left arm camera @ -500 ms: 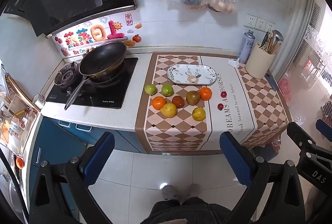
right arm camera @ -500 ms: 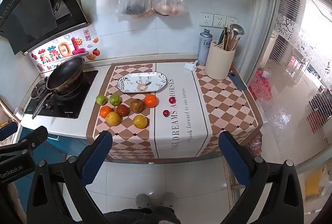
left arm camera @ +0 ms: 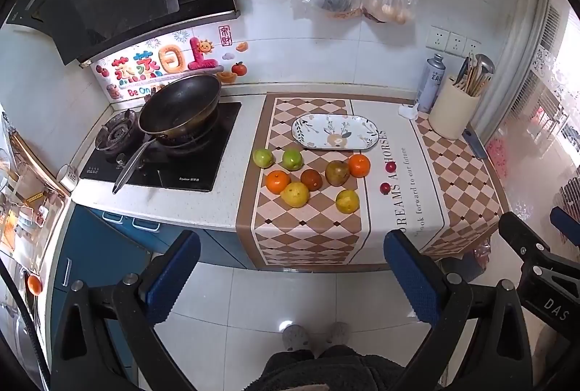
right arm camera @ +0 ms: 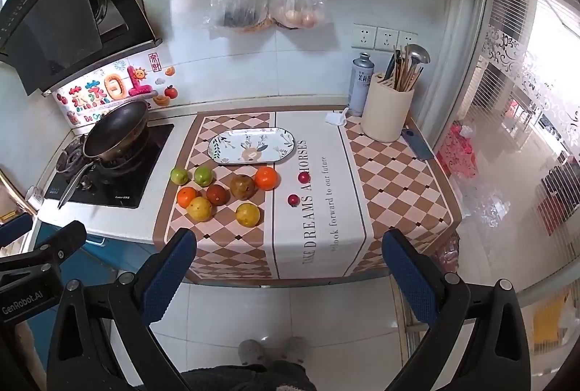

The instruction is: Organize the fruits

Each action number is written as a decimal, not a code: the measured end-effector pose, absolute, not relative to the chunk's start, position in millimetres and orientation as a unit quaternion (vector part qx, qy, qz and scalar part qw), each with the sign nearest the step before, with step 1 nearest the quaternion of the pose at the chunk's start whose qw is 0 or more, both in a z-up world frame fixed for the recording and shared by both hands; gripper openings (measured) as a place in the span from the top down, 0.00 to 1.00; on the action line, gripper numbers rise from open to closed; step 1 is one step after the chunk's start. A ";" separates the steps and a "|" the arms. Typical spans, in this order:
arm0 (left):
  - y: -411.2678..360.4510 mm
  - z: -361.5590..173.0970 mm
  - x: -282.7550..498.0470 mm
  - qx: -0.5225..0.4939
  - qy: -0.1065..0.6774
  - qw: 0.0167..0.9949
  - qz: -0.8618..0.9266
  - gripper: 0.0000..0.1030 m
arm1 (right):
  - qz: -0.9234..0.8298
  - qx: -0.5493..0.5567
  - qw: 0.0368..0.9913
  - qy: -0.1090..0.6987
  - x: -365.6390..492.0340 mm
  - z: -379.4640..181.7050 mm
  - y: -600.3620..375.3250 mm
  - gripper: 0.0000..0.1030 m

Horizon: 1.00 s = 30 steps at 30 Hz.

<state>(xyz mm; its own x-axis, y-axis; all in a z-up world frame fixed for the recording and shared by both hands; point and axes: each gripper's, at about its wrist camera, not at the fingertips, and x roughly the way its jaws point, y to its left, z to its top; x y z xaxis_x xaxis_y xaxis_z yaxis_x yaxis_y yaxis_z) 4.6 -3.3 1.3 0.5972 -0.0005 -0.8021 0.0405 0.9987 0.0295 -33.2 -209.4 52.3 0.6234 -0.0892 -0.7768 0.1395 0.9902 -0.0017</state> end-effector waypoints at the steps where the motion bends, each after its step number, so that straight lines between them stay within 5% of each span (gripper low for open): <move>1: -3.3 0.7 2.7 0.022 0.447 0.894 -0.010 0.00 | -0.064 0.030 0.901 0.429 -31.9 52.5 -207.7 0.00; 30: -0.8 11.3 10.7 0.022 0.443 0.896 -0.010 0.00 | -0.056 0.036 0.902 0.427 -18.4 51.0 -216.4 0.00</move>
